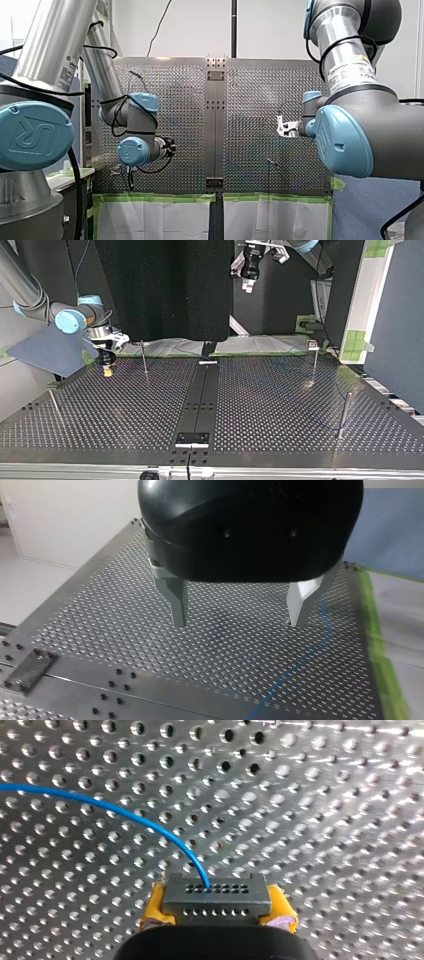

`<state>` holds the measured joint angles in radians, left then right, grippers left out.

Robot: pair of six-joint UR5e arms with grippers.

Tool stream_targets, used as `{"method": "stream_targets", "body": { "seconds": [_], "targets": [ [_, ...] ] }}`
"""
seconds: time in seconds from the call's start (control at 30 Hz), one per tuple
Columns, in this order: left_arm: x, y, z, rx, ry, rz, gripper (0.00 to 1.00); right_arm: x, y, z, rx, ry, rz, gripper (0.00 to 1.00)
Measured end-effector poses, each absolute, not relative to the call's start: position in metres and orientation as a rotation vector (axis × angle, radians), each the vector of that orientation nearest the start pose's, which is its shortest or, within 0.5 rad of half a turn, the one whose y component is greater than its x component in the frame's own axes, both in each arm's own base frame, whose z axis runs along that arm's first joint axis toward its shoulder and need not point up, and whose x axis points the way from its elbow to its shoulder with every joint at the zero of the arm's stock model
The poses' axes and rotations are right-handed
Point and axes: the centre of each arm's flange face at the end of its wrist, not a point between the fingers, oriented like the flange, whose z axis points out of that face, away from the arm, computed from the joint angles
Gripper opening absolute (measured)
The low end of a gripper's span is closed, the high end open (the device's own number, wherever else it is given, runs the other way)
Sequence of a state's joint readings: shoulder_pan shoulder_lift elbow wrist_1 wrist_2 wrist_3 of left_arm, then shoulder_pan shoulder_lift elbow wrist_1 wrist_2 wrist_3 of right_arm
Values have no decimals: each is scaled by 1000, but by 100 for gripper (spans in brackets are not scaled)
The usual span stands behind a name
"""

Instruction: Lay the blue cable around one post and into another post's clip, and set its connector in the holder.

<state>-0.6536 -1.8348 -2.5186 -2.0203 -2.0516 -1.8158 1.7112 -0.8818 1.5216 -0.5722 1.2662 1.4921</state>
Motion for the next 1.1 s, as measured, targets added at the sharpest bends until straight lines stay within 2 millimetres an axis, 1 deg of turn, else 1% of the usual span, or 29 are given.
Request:
{"method": "stream_targets", "body": {
  "seconds": [0.2, 0.33, 0.43, 0.7, 1.1],
  "targets": [
    [190, -254, 88, -7, 1703, -256, 98, 255, -627, 166, 1580, -958, 1441, 0],
    [185, -250, 86, 0, 1717, -245, 98, 255, -615, 175, 1578, -967, 1437, 0],
    [185, -250, 85, 1, 1721, -242, 98, 256, -609, 187, 1573, -965, 1439, 0],
    [184, -249, 84, 5, 1727, -234, 98, 252, -602, 227, 1526, -961, 1438, 0],
    [185, -248, 84, 9, 1728, -233, 98, 234, -596, 289, 1423, -959, 1458, 0]
  ]
}}
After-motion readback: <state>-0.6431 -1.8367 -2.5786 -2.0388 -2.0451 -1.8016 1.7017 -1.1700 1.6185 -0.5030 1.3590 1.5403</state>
